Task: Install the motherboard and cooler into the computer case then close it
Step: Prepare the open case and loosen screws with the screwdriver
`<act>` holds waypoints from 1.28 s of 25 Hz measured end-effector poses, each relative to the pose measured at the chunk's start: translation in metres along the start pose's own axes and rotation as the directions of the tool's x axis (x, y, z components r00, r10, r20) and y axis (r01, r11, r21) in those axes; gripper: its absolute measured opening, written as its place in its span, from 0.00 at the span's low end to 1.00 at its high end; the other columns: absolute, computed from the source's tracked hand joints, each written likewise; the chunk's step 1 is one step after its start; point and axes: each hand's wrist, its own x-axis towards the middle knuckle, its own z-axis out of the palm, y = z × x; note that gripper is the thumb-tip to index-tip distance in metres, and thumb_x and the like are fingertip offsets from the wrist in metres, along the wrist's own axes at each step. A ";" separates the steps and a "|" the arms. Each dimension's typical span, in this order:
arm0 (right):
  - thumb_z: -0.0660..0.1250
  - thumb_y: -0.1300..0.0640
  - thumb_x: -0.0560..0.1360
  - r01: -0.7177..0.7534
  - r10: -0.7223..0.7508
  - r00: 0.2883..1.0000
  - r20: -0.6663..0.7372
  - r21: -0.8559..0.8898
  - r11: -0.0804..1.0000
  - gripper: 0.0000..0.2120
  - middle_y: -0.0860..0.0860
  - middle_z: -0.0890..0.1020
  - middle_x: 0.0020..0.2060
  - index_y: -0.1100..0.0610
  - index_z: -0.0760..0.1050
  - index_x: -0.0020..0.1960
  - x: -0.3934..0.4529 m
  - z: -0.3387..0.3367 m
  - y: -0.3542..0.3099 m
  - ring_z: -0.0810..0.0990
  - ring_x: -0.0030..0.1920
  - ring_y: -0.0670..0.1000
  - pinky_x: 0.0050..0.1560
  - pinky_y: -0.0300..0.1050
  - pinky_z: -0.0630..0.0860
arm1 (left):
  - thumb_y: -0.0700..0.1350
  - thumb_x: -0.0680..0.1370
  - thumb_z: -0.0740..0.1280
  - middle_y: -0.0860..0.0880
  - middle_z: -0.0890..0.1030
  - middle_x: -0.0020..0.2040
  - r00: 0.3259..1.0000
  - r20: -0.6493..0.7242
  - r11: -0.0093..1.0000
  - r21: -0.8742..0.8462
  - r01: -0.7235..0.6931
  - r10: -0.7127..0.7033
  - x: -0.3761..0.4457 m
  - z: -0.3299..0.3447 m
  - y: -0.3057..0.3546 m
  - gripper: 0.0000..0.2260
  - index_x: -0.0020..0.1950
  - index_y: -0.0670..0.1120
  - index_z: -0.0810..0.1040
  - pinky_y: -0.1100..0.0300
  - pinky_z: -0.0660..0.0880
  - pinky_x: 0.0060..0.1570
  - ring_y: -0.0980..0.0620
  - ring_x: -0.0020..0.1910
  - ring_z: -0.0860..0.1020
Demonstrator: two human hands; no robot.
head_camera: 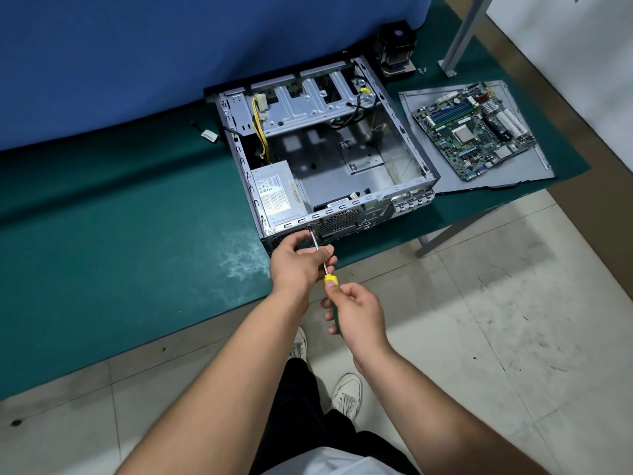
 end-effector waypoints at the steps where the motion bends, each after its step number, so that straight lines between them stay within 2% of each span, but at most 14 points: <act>1: 0.68 0.50 0.81 -0.089 0.084 0.994 0.068 0.065 0.994 0.13 0.52 0.80 0.33 0.59 0.79 0.44 0.001 -0.004 -0.004 0.74 0.27 0.47 0.25 0.40 0.69 | 0.32 0.77 0.73 0.42 0.86 0.42 1.000 0.010 1.000 -0.024 -0.003 0.003 -0.001 0.000 0.000 0.18 0.65 0.42 0.75 0.54 0.84 0.38 0.47 0.38 0.85; 5: 0.65 0.45 0.81 -0.467 0.333 0.853 0.403 0.302 0.831 0.17 0.50 0.77 0.34 0.56 0.83 0.44 0.005 -0.016 -0.018 0.70 0.26 0.45 0.23 0.36 0.64 | 0.29 0.81 0.62 0.41 0.87 0.50 0.984 0.161 0.988 -0.119 0.094 -0.075 -0.001 -0.007 0.006 0.15 0.66 0.41 0.73 0.53 0.85 0.43 0.45 0.45 0.87; 7: 0.70 0.45 0.79 -0.322 0.251 0.921 0.298 0.218 0.921 0.14 0.53 0.79 0.37 0.57 0.80 0.49 0.003 -0.013 -0.014 0.73 0.26 0.48 0.23 0.39 0.67 | 0.27 0.81 0.61 0.39 0.86 0.50 0.984 0.164 0.993 -0.081 0.087 -0.073 -0.001 -0.008 0.008 0.16 0.66 0.41 0.72 0.53 0.85 0.42 0.44 0.44 0.87; 9: 0.74 0.49 0.76 -0.021 0.027 0.994 0.104 -0.061 0.998 0.14 0.53 0.80 0.39 0.57 0.73 0.49 0.000 -0.008 -0.007 0.78 0.26 0.50 0.25 0.43 0.73 | 0.27 0.80 0.63 0.39 0.86 0.50 0.991 0.111 0.996 -0.049 0.079 -0.073 -0.001 -0.005 0.009 0.18 0.67 0.42 0.71 0.55 0.84 0.39 0.44 0.41 0.87; 12: 0.71 0.51 0.79 0.143 -0.155 0.987 -0.031 -0.252 0.957 0.11 0.55 0.82 0.34 0.57 0.74 0.46 -0.001 -0.002 0.002 0.79 0.25 0.48 0.26 0.47 0.78 | 0.27 0.78 0.68 0.40 0.86 0.48 0.998 0.018 0.996 -0.050 0.068 -0.067 0.000 0.000 0.007 0.24 0.71 0.43 0.71 0.56 0.83 0.37 0.45 0.39 0.86; 15: 0.65 0.47 0.82 -0.148 0.141 0.984 0.104 0.055 0.987 0.16 0.52 0.78 0.31 0.58 0.78 0.44 0.002 -0.007 -0.009 0.72 0.25 0.47 0.24 0.41 0.69 | 0.30 0.76 0.72 0.39 0.85 0.47 1.000 -0.011 0.999 -0.036 0.009 -0.009 -0.005 0.003 0.002 0.24 0.70 0.42 0.73 0.57 0.82 0.36 0.47 0.38 0.86; 18: 0.65 0.43 0.81 -0.431 0.336 0.875 0.349 0.244 0.869 0.17 0.50 0.77 0.33 0.55 0.80 0.45 0.005 -0.016 -0.019 0.69 0.25 0.45 0.22 0.36 0.64 | 0.33 0.81 0.67 0.39 0.86 0.46 0.999 0.026 0.998 -0.051 0.027 -0.026 -0.006 0.000 0.005 0.14 0.64 0.45 0.74 0.54 0.83 0.36 0.46 0.40 0.86; 22: 0.75 0.46 0.75 -0.010 0.025 0.987 0.160 -0.094 0.996 0.17 0.51 0.81 0.39 0.55 0.72 0.50 0.004 -0.012 -0.009 0.78 0.27 0.48 0.24 0.42 0.72 | 0.29 0.81 0.64 0.42 0.86 0.42 0.997 0.056 0.999 0.022 0.045 -0.046 -0.003 -0.003 0.014 0.19 0.69 0.45 0.72 0.52 0.85 0.39 0.46 0.38 0.86; 24: 0.74 0.48 0.75 0.184 -0.185 0.982 0.036 -0.388 0.903 0.13 0.51 0.82 0.37 0.54 0.72 0.47 0.005 -0.008 -0.001 0.83 0.31 0.52 0.29 0.48 0.78 | 0.30 0.81 0.66 0.41 0.86 0.44 0.999 0.024 0.997 0.070 0.041 -0.042 -0.003 0.000 0.015 0.21 0.72 0.43 0.71 0.53 0.85 0.37 0.46 0.36 0.86; 26: 0.69 0.45 0.77 0.194 -0.230 0.973 -0.007 -0.509 0.839 0.13 0.52 0.82 0.34 0.54 0.74 0.43 0.009 -0.008 0.002 0.82 0.34 0.56 0.34 0.51 0.79 | 0.34 0.80 0.69 0.42 0.86 0.46 1.000 -0.022 0.986 0.163 0.019 -0.016 -0.005 0.001 0.015 0.20 0.71 0.43 0.74 0.51 0.85 0.40 0.45 0.39 0.86; 28: 0.67 0.46 0.80 0.078 -0.064 0.996 0.062 -0.269 0.960 0.16 0.51 0.81 0.32 0.55 0.77 0.40 0.011 -0.011 -0.003 0.76 0.29 0.53 0.31 0.46 0.73 | 0.42 0.80 0.71 0.47 0.87 0.47 0.965 -0.026 0.820 0.533 -0.207 0.261 -0.003 -0.005 0.014 0.15 0.67 0.46 0.80 0.52 0.83 0.47 0.46 0.44 0.86; 30: 0.66 0.48 0.81 -0.140 0.129 0.967 0.219 0.035 0.990 0.14 0.52 0.78 0.32 0.56 0.80 0.43 0.009 -0.016 -0.015 0.71 0.26 0.48 0.26 0.39 0.67 | 0.46 0.79 0.70 0.50 0.86 0.52 0.764 0.144 0.316 0.851 -0.420 0.629 0.002 -0.018 0.020 0.13 0.63 0.50 0.82 0.56 0.74 0.48 0.47 0.52 0.81; 31: 0.67 0.47 0.81 -0.176 0.155 0.954 0.256 0.062 0.982 0.14 0.52 0.78 0.33 0.57 0.80 0.45 0.009 -0.019 -0.018 0.71 0.26 0.47 0.25 0.38 0.66 | 0.45 0.78 0.69 0.49 0.84 0.58 0.668 0.256 0.093 0.893 -0.439 0.699 0.007 -0.023 0.026 0.16 0.66 0.51 0.80 0.53 0.72 0.51 0.46 0.58 0.77; 32: 0.68 0.46 0.80 -0.151 0.140 0.958 0.249 0.025 0.988 0.13 0.52 0.79 0.35 0.57 0.79 0.47 0.008 -0.020 -0.020 0.71 0.25 0.47 0.25 0.39 0.66 | 0.44 0.77 0.69 0.49 0.80 0.66 0.646 0.345 -0.059 0.905 -0.421 0.681 0.017 -0.028 0.033 0.21 0.71 0.52 0.77 0.50 0.70 0.59 0.44 0.66 0.73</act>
